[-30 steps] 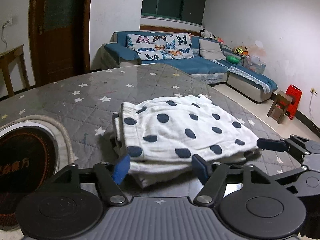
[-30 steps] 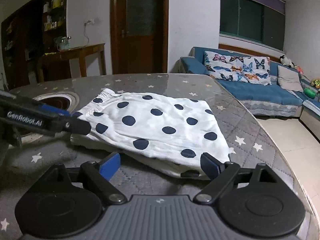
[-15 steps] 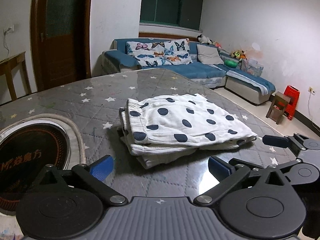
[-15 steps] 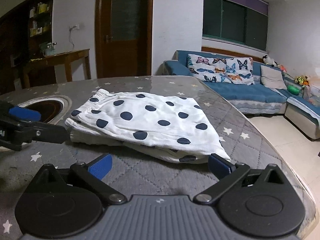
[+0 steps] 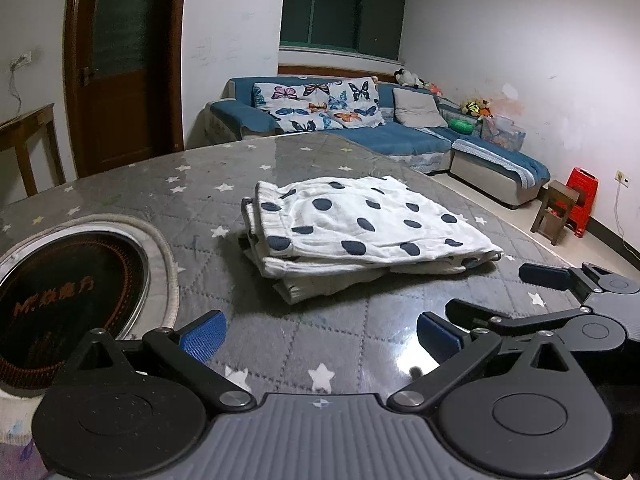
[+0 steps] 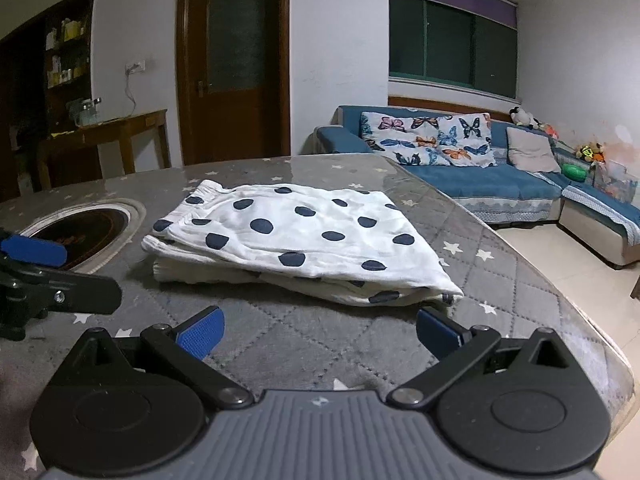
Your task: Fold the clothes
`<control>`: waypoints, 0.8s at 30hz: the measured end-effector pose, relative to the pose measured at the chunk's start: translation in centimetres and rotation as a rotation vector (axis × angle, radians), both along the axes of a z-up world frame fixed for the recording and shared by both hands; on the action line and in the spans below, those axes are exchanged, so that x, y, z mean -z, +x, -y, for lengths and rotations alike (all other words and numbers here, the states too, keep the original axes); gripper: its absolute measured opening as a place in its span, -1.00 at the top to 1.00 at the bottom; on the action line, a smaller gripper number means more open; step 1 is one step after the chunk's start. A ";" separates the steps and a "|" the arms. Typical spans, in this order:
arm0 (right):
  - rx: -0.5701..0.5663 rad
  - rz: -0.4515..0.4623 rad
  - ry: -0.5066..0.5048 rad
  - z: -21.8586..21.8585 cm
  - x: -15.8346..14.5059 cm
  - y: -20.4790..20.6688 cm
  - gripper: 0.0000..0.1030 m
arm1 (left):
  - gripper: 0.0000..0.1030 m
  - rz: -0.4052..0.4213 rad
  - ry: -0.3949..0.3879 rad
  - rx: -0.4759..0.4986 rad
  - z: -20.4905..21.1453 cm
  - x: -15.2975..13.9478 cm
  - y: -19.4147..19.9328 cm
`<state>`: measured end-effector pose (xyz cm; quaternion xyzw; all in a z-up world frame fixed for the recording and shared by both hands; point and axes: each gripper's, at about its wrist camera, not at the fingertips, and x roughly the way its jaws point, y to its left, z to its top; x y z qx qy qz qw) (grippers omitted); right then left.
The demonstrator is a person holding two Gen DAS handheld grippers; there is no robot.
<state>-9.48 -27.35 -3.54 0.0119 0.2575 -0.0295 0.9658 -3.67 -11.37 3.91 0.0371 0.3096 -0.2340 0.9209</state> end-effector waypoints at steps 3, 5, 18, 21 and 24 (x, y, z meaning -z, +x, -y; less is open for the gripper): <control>0.008 -0.001 0.012 0.0 0.0 -0.3 -1.00 | -1.00 -0.005 0.001 -0.002 -0.1 0.1 -0.3; 0.014 0.000 0.017 -0.1 0.1 -0.4 -1.00 | -1.00 -0.008 0.001 -0.001 -0.2 0.2 -0.5; 0.039 -0.016 0.047 -0.7 0.5 -1.2 -1.00 | -1.00 -0.032 0.007 -0.004 -0.5 1.3 -1.7; 0.042 -0.018 0.049 -0.7 0.6 -1.3 -1.00 | -1.00 -0.035 0.009 -0.003 -0.6 1.4 -1.9; 0.047 -0.020 0.051 -0.7 0.7 -1.4 -1.00 | -1.00 -0.035 0.009 -0.002 -0.5 1.5 -2.0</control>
